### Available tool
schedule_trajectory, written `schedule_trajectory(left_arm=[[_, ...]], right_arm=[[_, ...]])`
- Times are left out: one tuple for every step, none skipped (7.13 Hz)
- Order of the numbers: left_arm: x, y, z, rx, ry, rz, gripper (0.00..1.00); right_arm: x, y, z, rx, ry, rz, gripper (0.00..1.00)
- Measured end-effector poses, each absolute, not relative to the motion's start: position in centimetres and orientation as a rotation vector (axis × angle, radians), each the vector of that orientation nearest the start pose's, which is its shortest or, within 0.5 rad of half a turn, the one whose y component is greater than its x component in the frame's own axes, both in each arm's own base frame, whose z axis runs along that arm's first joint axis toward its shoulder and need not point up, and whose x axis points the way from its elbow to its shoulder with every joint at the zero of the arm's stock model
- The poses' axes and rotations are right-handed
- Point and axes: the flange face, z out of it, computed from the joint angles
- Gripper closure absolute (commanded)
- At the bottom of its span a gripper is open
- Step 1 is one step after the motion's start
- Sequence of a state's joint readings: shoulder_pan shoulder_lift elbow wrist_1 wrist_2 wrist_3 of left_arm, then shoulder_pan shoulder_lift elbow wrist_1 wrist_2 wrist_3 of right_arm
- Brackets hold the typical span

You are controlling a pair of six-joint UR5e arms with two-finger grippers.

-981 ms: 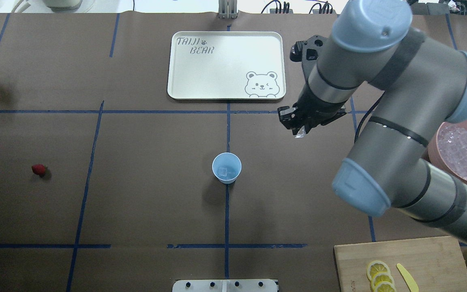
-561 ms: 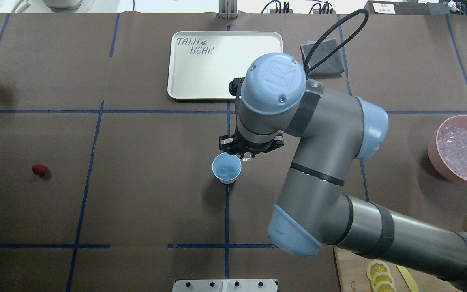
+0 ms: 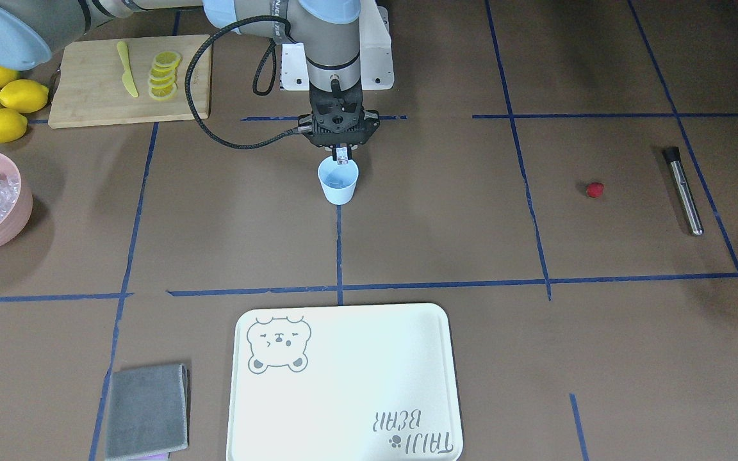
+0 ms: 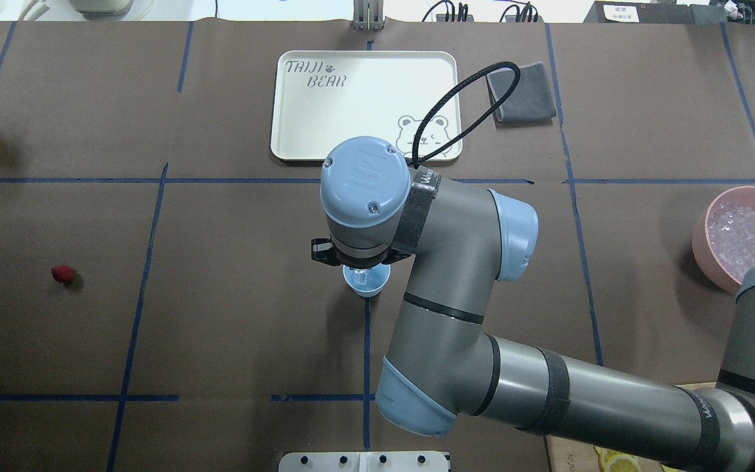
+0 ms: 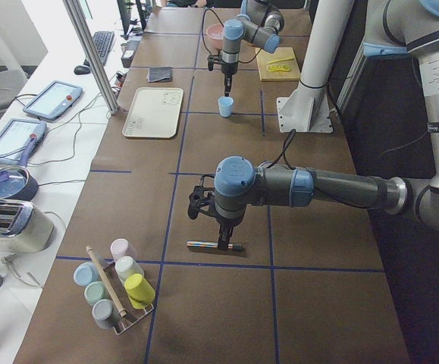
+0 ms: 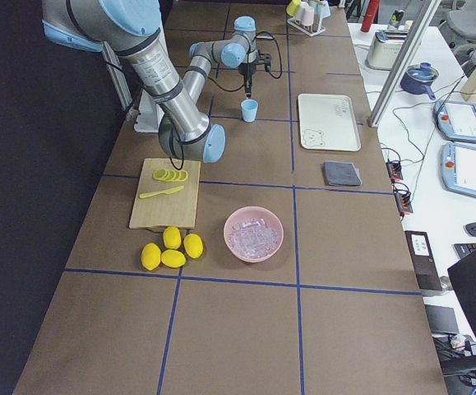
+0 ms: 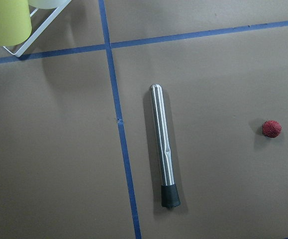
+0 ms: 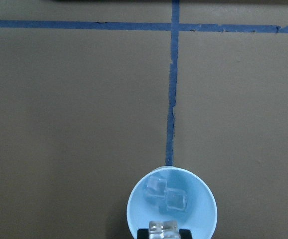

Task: Mash ice and strawberries in cup
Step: 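Open the right gripper to drop the ice cube into the cup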

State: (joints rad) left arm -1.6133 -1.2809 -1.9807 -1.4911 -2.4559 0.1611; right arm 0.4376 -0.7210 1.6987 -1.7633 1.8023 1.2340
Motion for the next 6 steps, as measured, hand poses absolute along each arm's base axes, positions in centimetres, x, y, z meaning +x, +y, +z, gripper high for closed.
schedule_trajectory(left_arm=[[-7.13, -36.74, 58.19, 0.126, 0.877, 0.130, 0.00], [-7.11, -36.75, 58.22, 0.126, 0.877, 0.130, 0.00], [-7.10, -36.75, 58.23, 0.125, 0.878, 0.130, 0.00], [-7.10, -36.75, 58.22, 0.126, 0.877, 0.131, 0.00], [-7.09, -36.76, 58.20, 0.126, 0.877, 0.131, 0.00], [-7.09, -36.79, 58.15, 0.127, 0.877, 0.131, 0.00]], right_arm=[[-56.84, -38.61, 11.78, 0.094, -0.802, 0.004, 0.00], [-56.96, -38.45, 11.85, 0.098, -0.800, 0.004, 0.00], [-57.00, -38.40, 11.76, 0.102, -0.800, 0.005, 0.00], [-57.00, -38.40, 11.76, 0.105, -0.799, 0.005, 0.00], [-56.92, -38.42, 11.72, 0.107, -0.801, 0.005, 0.00], [-56.36, -38.96, 11.65, 0.113, -0.803, 0.009, 0.00]])
